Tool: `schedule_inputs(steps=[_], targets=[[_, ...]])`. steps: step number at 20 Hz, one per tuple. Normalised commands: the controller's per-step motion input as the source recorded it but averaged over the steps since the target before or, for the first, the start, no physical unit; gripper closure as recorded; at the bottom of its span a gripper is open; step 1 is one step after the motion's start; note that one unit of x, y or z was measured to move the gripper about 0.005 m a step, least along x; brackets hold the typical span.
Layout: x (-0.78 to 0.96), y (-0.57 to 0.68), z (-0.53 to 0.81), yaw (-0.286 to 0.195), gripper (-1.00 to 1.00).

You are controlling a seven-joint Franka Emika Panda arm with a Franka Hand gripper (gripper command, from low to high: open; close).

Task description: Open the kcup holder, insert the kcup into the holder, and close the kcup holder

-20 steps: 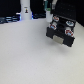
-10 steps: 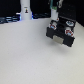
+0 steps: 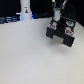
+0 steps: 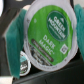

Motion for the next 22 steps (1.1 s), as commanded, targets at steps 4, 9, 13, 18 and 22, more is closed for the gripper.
schedule_inputs(steps=[4, 9, 13, 18, 22], targets=[[0.70, 0.42, 0.37, 0.000, 1.00], [0.55, 0.30, 0.20, -0.014, 1.00], [0.44, 0.39, 0.02, 0.002, 1.00], [-0.03, 0.20, -0.20, 0.067, 1.00], [-0.03, 0.14, -0.25, 0.070, 1.00]])
